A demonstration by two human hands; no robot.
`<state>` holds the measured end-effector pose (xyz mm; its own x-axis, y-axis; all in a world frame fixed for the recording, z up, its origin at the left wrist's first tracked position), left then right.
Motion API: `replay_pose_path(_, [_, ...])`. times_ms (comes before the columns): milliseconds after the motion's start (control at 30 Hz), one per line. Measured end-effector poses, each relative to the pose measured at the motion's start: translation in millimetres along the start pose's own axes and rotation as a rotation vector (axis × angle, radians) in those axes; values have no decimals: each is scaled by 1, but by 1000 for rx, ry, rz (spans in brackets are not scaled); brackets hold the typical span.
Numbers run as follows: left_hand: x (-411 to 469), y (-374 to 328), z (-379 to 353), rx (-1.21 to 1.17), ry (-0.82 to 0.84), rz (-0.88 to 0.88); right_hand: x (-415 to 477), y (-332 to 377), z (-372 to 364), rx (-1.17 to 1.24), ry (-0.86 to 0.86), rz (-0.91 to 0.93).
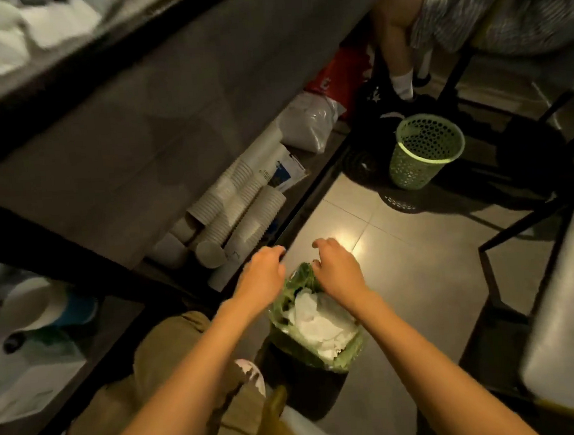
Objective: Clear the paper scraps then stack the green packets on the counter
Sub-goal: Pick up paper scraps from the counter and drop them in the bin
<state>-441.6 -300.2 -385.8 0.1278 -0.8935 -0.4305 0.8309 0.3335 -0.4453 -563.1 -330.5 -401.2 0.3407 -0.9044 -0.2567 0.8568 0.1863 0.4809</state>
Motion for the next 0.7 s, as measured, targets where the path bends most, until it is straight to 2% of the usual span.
replay_pose_path(200, [-88,-18,172,6,-491,-160,-12,143,123,41,-362,375])
replay_pose_path(367, [-192,5,270,37,-866,-110,-56,260,173,123,-509,649])
replay_pose_path(467, [-237,37,301,43,-1014,-28,-76,323,169,124,-488,801])
replay_pose_path(567, [-266,81,316,16,-1083,123,-87,376,145,105,-388,939])
replay_pose_path(700, [-288,135,319,-22,-1117,275,-82,425,103,-64,-233,972])
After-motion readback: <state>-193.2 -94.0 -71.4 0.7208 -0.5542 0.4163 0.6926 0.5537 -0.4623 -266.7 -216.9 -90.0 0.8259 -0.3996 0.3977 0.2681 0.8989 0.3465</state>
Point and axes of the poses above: each hand's wrist, its own x-axis towards the middle knuckle, its own z-axis out of the back of the hand, y = z × x, the point moved 6 cm from there along x, towards the middle knuckle, and after that the axes turned 3 degrees about z, right-handed, at the moved point
